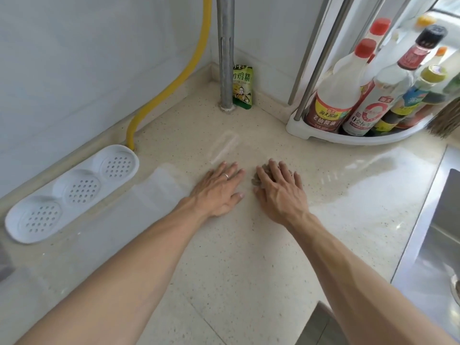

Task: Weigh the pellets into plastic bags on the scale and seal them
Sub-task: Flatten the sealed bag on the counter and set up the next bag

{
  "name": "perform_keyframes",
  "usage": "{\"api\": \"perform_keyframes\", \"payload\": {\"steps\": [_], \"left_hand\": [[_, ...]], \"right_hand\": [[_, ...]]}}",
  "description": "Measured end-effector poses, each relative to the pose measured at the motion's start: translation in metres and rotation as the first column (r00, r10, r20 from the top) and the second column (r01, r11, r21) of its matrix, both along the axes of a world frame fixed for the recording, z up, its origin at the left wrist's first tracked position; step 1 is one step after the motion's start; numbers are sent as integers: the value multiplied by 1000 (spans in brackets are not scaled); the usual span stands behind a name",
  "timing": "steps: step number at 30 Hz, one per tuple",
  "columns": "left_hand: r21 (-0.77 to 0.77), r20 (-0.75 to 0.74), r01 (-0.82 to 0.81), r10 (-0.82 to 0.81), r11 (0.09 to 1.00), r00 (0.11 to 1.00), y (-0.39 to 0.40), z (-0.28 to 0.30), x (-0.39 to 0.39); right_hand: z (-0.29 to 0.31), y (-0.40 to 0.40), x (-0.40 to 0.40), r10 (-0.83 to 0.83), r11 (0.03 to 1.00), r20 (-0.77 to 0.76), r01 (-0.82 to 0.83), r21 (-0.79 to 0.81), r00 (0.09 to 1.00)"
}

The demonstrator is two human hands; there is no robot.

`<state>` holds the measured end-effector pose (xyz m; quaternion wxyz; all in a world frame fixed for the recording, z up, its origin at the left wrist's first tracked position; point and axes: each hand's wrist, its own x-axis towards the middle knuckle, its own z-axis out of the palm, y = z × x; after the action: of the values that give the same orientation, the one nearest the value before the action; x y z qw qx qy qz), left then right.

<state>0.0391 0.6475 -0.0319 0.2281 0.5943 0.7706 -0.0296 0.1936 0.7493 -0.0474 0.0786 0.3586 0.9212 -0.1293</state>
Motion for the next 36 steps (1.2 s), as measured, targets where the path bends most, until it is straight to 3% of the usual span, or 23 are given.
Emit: {"api": "perform_keyframes", "payload": {"steps": [5, 11, 14, 16, 19, 22, 28, 32, 36], "left_hand": [[214, 96, -119, 101, 970, 990, -26, 22, -2], [426, 14, -247, 267, 870, 964, -107, 39, -28], [409, -43, -383, 437, 829, 899, -154, 39, -44], [295, -114, -481, 530, 826, 840, -181, 35, -53], [125, -207, -592, 604, 796, 769, -209, 29, -60], [164, -228, -582, 604, 797, 764, -220, 25, -60], [310, -233, -523, 597, 794, 768, -220, 29, -57], [403, -180, -524, 626, 751, 759, -228, 35, -61], [483, 146, -605, 623, 633, 768, -240, 54, -62]], "right_hand": [[13, -13, -11, -39, 999, -72, 40, 21, 997], [38, -70, -61, 11, 999, -262, -24, -46, 965], [44, -105, -94, 104, 991, -343, -126, -42, 934], [43, -126, -111, 160, 984, -359, -177, -14, 919], [36, -145, -123, 212, 977, -233, -210, 30, 949], [30, -152, -124, 205, 978, -103, -201, 45, 973], [27, -154, -127, 127, 992, -219, -129, 6, 967], [35, -156, -131, 54, 998, -401, -62, -7, 914], [61, -164, -134, -65, 984, -546, -38, -174, 835]]}}
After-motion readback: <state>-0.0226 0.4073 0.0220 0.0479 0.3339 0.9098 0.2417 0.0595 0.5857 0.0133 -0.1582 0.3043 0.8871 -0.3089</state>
